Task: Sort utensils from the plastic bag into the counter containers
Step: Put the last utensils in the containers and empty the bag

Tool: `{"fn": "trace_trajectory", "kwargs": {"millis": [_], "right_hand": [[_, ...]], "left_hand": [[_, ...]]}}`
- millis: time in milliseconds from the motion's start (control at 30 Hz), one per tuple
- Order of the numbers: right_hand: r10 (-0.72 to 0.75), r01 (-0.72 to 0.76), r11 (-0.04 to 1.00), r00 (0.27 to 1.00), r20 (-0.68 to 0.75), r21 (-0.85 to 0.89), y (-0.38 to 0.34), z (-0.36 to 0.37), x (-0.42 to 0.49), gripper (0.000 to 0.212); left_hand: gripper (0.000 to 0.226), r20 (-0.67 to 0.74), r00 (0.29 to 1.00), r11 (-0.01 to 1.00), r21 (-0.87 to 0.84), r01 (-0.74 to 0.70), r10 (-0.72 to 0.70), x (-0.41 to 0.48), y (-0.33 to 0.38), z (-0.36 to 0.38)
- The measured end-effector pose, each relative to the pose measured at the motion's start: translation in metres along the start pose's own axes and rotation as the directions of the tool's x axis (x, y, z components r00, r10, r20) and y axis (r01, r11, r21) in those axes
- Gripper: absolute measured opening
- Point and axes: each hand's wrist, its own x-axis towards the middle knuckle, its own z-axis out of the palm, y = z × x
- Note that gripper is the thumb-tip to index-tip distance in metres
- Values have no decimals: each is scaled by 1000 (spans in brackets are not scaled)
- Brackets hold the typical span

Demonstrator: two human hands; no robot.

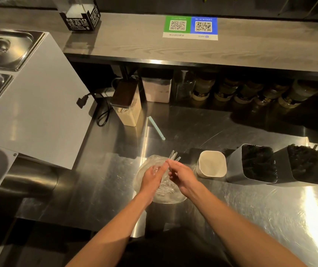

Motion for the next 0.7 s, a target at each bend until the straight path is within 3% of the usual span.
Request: {"fn": "trace_trajectory", "kwargs": {"millis": [167,333,467,533,600,667,700], "right_hand": [[4,-3,999,1000,-27,39,3,1,-1,15],[-8,3,990,999,-35,-144,-3,-7,1,12],[-163,160,914,986,24,-372,-14,-11,-2,32],[-291,290,743,952,98,-604,-20,-16,-2,41],[-355,412,416,894,272,-811,-25,-20,-1,38],[-283,460,88,862,421,-883,-32,-19,-1,35],[-235,456,-21,863,448,-890,-35,-18,-1,35]], "left_hand": [[37,15,1000,998,63,-27,26,-2,6,-1],[37,80,997,996,88,-10,3,0,3,-4],[26,118,993,999,42,19,-23,2,3,-13],[25,124,992,998,52,25,-31,5,1,-19],[25,127,991,998,66,21,-30,8,-1,-23],[23,126,992,997,76,14,-23,10,0,-26],[21,125,992,998,69,12,-20,9,0,-27]]}}
